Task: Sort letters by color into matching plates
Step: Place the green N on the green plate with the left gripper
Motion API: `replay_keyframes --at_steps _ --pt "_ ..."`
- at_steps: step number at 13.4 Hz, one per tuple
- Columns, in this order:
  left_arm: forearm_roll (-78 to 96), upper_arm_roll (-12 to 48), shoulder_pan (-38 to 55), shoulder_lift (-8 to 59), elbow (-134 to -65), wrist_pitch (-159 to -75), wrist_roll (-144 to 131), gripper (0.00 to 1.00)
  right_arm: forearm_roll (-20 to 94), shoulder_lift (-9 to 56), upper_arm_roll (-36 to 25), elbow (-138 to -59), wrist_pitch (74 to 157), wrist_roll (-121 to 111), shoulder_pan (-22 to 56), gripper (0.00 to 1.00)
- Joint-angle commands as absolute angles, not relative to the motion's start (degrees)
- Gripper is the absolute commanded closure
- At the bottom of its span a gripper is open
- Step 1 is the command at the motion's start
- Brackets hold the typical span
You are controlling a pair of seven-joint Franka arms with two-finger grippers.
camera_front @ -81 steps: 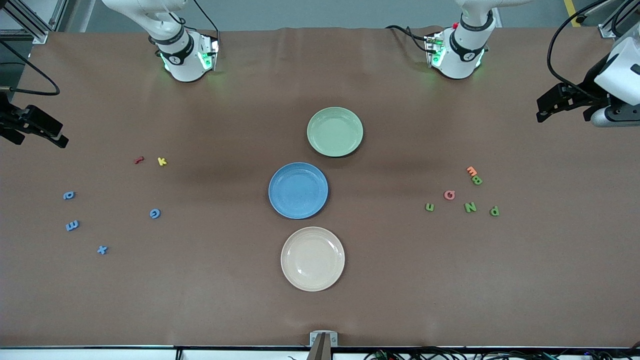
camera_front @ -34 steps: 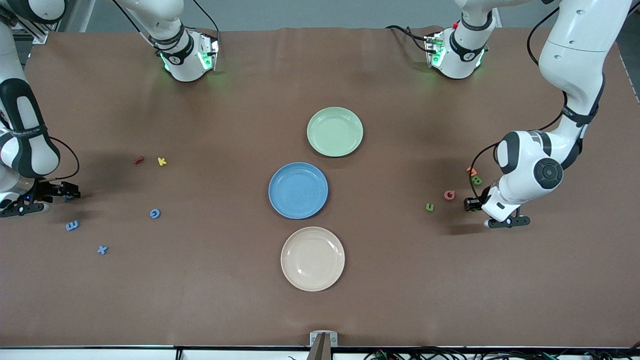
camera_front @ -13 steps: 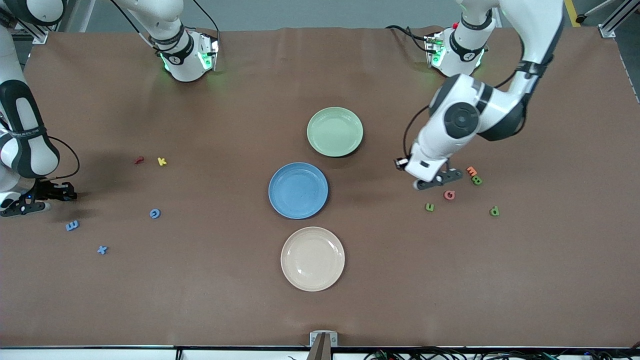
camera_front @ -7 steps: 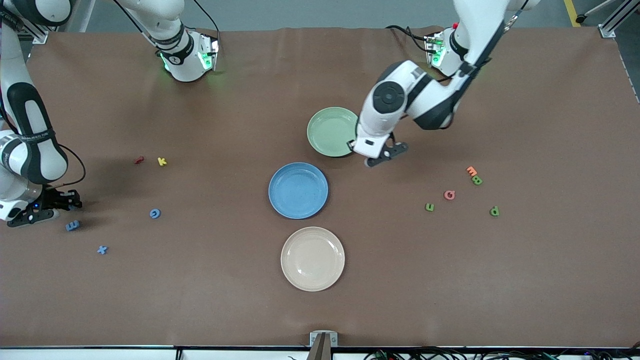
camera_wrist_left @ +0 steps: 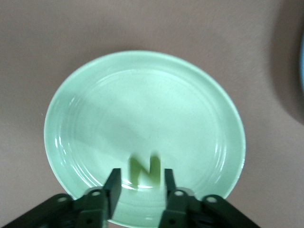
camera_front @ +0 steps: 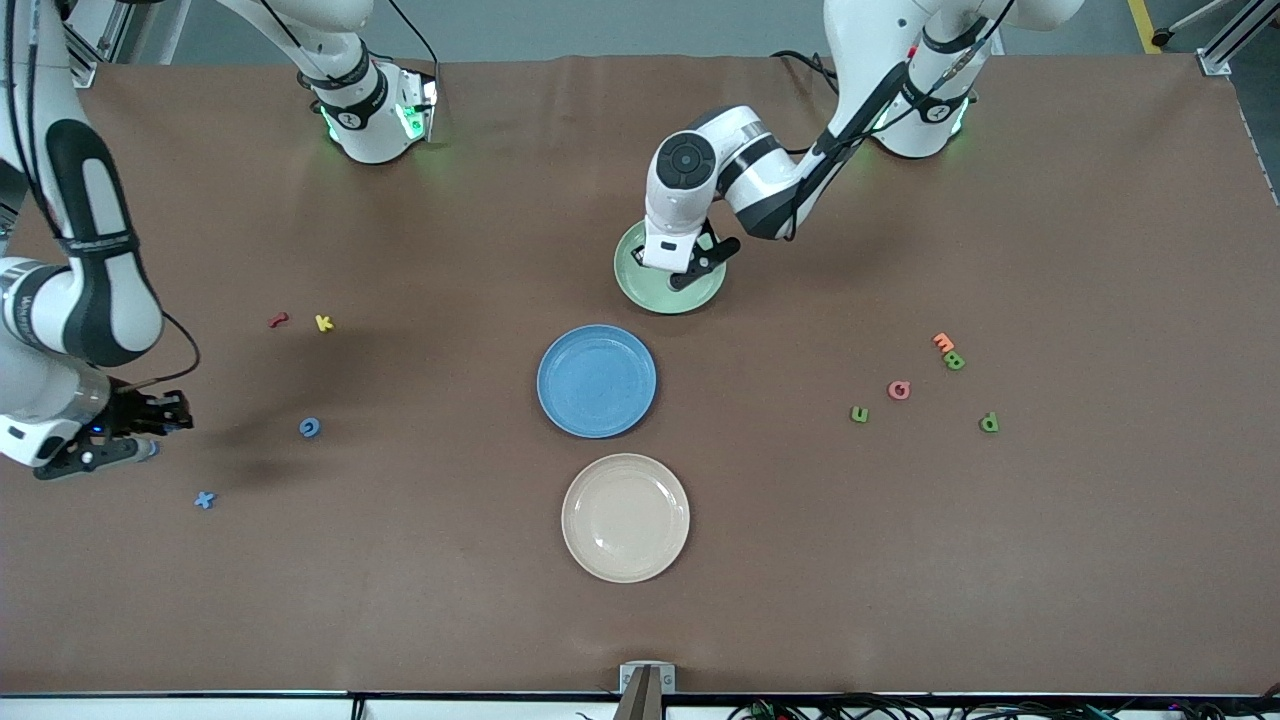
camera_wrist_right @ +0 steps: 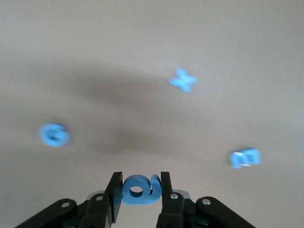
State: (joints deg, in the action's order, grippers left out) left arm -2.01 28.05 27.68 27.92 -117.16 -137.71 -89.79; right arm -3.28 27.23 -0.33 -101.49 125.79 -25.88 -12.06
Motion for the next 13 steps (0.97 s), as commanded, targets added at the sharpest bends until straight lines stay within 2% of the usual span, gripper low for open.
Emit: replay_keyframes --at_steps 1,4,6,9,11,13 --pt "-2.90 27.60 27.42 27.78 -116.63 -137.99 -91.84 0.00 -3.60 25.23 -0.88 -102.66 123.06 -15.25 -4.95 0.85" --pt "-4.99 26.64 25.24 24.45 -116.46 -136.24 -90.36 0.00 -3.52 25.14 -0.79 -101.87 122.17 -0.41 4.19 0.85" --pt "-15.86 26.89 19.98 22.59 -116.46 -132.73 -83.80 0.03 -3.43 25.14 -0.70 -101.95 121.82 10.32 10.43 0.85" --pt "-18.81 26.81 12.77 22.41 -116.02 -132.71 -65.72 0.06 0.77 25.31 -0.44 -102.04 121.82 24.22 18.70 0.85" --pt "-18.81 26.89 7.85 22.59 -115.93 -132.71 -54.02 0.20 4.38 25.49 -0.44 -101.95 122.08 29.07 22.74 0.85" --pt "-18.81 26.81 2.66 22.94 -115.93 -133.06 -42.68 0.20 5.88 25.66 -0.44 -101.60 123.04 35.12 27.22 0.85"
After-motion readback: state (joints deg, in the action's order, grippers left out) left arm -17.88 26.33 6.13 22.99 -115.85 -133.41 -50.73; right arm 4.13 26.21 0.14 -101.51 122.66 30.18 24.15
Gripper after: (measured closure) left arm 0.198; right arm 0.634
